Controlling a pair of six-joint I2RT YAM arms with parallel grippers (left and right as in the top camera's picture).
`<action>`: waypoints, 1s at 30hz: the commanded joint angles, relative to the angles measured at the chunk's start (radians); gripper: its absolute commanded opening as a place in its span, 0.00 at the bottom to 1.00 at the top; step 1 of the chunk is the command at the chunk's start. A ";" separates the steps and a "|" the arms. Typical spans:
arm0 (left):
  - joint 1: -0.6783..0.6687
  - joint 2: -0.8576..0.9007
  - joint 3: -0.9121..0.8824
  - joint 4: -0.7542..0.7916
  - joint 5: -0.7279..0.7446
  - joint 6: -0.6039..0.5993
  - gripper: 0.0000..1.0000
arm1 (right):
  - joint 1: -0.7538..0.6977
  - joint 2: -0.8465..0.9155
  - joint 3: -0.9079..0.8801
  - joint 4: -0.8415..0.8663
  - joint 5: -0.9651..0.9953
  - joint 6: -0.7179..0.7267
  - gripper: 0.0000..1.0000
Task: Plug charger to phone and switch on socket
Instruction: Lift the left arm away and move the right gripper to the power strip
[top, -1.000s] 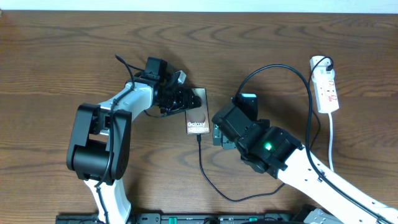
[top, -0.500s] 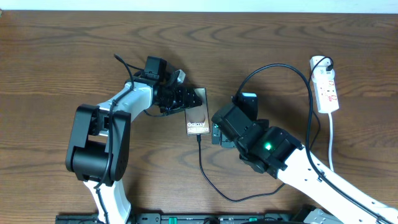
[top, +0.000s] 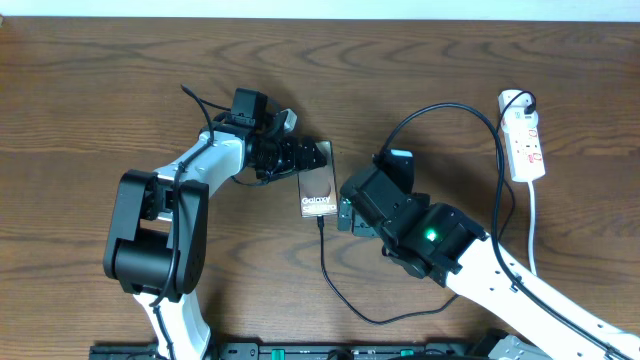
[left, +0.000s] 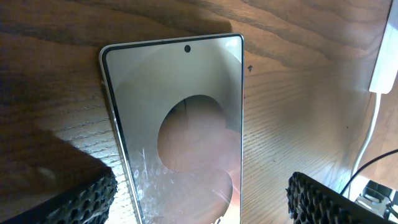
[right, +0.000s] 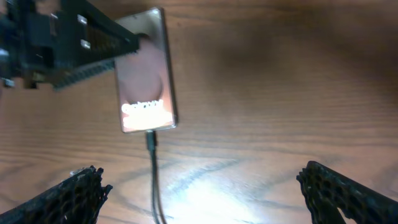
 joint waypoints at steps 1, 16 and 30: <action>0.020 0.124 -0.079 -0.035 -0.286 0.014 0.92 | -0.007 0.007 0.011 0.013 0.003 0.018 0.92; 0.072 -0.637 -0.079 -0.218 -0.485 0.067 0.92 | -0.517 -0.023 0.011 -0.527 0.058 0.423 0.07; 0.025 -1.304 -0.080 -0.464 -0.682 0.066 0.92 | -1.112 0.130 0.012 -0.098 -0.164 0.026 0.01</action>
